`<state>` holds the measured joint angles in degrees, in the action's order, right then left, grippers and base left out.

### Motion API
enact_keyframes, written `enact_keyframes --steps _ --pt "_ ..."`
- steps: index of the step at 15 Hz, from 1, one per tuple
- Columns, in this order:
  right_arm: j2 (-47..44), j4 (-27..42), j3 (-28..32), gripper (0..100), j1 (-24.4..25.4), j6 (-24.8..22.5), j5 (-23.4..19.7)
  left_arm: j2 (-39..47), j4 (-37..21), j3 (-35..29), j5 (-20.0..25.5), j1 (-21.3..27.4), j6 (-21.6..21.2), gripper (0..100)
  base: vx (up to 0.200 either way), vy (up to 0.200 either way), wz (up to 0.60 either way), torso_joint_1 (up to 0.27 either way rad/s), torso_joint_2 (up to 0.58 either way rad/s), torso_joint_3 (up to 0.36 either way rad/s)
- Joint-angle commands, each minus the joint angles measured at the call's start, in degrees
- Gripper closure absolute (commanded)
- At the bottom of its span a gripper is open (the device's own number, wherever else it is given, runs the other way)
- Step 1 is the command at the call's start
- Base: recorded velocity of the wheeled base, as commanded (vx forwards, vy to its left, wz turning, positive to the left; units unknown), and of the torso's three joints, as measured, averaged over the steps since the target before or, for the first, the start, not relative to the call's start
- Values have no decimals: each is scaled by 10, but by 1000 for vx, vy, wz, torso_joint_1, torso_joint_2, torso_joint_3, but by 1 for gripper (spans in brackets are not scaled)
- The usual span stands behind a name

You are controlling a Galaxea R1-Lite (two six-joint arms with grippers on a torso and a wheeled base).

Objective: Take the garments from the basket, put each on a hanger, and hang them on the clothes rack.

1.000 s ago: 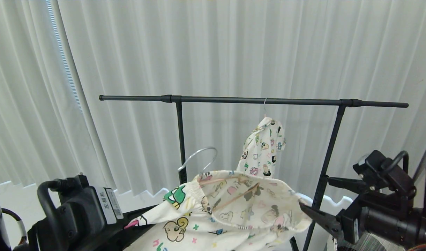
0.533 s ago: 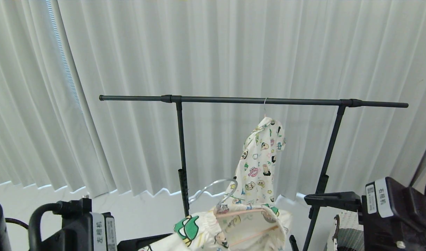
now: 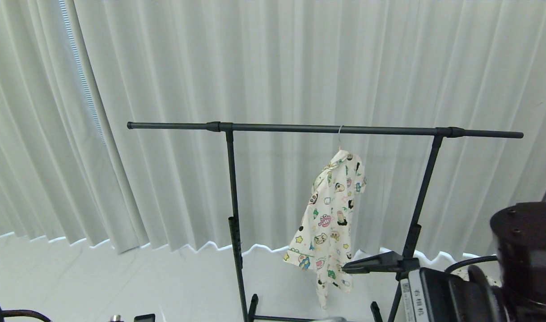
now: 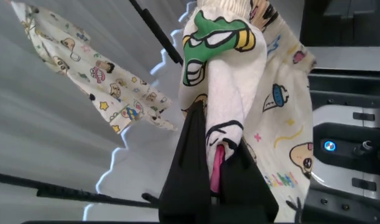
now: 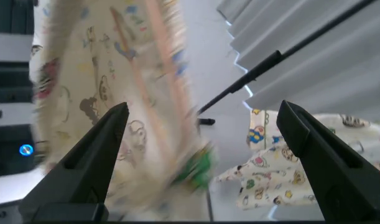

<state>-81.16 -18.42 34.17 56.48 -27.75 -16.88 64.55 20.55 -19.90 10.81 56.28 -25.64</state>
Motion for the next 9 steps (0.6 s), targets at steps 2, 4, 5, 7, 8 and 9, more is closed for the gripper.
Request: enact_keyframes --steps 2,4,5,7,8,9 --pt "-36 14 7 0 9 -10 -1 25 0 -15 1 10 -17 100 0 0 0 0 0 0" --pt "-34 24 5 0 9 -27 -1 28 0 -19 1 9 -17 100 0 0 0 0 0 0" --pt "-34 30 5 0 8 -35 -1 28 0 -23 1 9 -17 100 0 0 0 0 0 0" --pt "-36 30 3 0 7 -35 -1 24 0 -23 1 9 -17 100 0 0 0 0 0 0" --pt "-39 30 3 0 8 -36 -1 24 1 -23 1 9 -17 100 0 0 0 0 0 0" --pt "-40 29 3 0 8 -36 -1 23 1 -25 1 9 -17 100 0 0 0 0 0 0"
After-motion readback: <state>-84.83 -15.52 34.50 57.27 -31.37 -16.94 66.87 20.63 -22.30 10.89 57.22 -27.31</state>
